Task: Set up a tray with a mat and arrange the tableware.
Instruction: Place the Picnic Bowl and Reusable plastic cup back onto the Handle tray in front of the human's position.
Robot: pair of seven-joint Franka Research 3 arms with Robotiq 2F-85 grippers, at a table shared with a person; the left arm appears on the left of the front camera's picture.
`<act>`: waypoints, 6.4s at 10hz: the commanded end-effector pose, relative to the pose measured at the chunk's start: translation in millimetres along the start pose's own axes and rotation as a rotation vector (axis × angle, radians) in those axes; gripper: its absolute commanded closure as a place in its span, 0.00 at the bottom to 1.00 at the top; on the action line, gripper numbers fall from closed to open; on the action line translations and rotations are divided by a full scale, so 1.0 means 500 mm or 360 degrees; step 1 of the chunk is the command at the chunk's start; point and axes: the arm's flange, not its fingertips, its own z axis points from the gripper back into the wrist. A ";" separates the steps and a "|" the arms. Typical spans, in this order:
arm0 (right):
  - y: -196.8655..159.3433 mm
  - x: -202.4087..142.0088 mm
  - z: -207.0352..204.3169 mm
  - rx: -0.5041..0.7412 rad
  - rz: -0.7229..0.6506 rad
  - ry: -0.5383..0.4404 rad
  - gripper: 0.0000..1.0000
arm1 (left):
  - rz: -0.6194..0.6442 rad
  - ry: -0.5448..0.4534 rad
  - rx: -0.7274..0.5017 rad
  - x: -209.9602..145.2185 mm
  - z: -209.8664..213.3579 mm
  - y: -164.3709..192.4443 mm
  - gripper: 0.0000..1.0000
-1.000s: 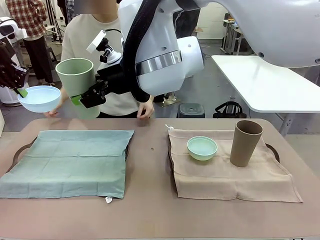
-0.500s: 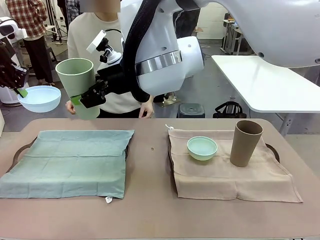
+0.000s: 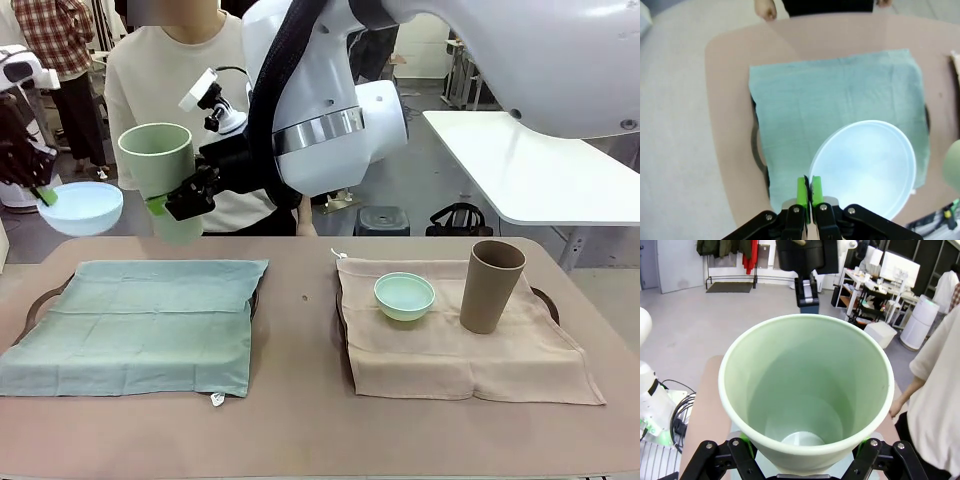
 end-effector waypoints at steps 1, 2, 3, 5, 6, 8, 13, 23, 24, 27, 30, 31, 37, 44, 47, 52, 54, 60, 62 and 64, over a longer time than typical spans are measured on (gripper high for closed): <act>-0.019 -0.086 -0.035 0.0039 -0.0065 -0.0044 0.15 | -0.0039 0.0114 0.0043 0.001 -0.076 0.021 0.96; -0.028 -0.126 -0.049 0.0044 -0.0075 -0.0058 0.15 | -0.0029 0.0158 0.0051 -0.005 -0.122 0.022 0.96; -0.038 -0.176 -0.074 0.0082 -0.0104 -0.0065 0.15 | -0.0005 0.0181 0.0035 -0.003 -0.165 0.027 0.96; -0.033 -0.248 -0.127 0.0146 -0.0152 -0.0034 0.15 | 0.0004 0.0148 -0.0059 -0.009 -0.209 0.040 0.96; -0.028 -0.254 -0.133 0.0121 -0.0148 -0.0020 0.15 | 0.0042 0.0119 -0.0113 -0.011 -0.221 0.040 0.96; -0.033 -0.268 -0.116 0.0159 -0.0173 0.0033 0.15 | 0.0045 0.0189 -0.0031 -0.008 -0.220 0.034 0.96; -0.033 -0.278 -0.122 0.0098 -0.0049 0.0022 0.15 | 0.0029 -0.0053 -0.0175 -0.003 -0.245 0.019 0.96; -0.058 -0.358 -0.169 0.0057 0.0088 -0.0046 0.15 | -0.0082 -0.0069 -0.0140 -0.010 -0.325 0.003 0.96; -0.058 -0.361 -0.173 0.0063 0.0087 -0.0042 0.15 | -0.0086 -0.0061 -0.0136 -0.009 -0.333 0.002 0.96; -0.060 -0.365 -0.174 0.0063 0.0074 -0.0036 0.15 | -0.0091 -0.0046 -0.0119 -0.004 -0.360 0.002 0.96; -0.060 -0.364 -0.175 0.0057 0.0075 -0.0029 0.15 | -0.0105 -0.0018 -0.0099 -0.002 -0.383 -0.001 0.96; -0.060 -0.363 -0.176 0.0056 0.0071 -0.0026 0.15 | -0.0105 -0.0017 -0.0095 -0.001 -0.386 0.000 0.96; -0.061 -0.344 -0.157 0.0064 -0.0060 0.0027 0.00 | -0.0091 -0.0036 -0.0093 -0.004 -0.341 0.010 0.00; -0.074 -0.341 -0.042 -0.0065 -0.0501 0.0616 0.00 | -0.0268 -0.0155 -0.0292 -0.057 -0.198 0.018 0.14; -0.066 -0.254 0.029 -0.0231 -0.0688 0.1017 0.00 | -0.0329 -0.0120 -0.0234 -0.062 -0.141 0.002 0.14; 0.018 0.035 0.212 -0.0453 -0.0976 0.1143 0.00 | -0.0518 0.0014 0.0105 -0.034 -0.054 -0.094 0.14; 0.040 0.081 0.294 -0.0576 -0.1219 0.1375 0.00 | -0.0559 0.0109 0.0138 -0.019 -0.023 -0.138 0.14; 0.076 0.116 0.358 -0.0689 -0.1244 0.1427 0.00 | -0.0570 0.0097 0.0119 -0.026 0.009 -0.161 0.14; 0.076 0.116 0.358 -0.0689 -0.1244 0.1427 0.00 | -0.0570 0.0097 0.0119 -0.026 0.009 -0.161 0.14; 0.076 0.116 0.358 -0.0689 -0.1244 0.1427 0.00 | -0.0570 0.0097 0.0119 -0.026 0.009 -0.161 0.14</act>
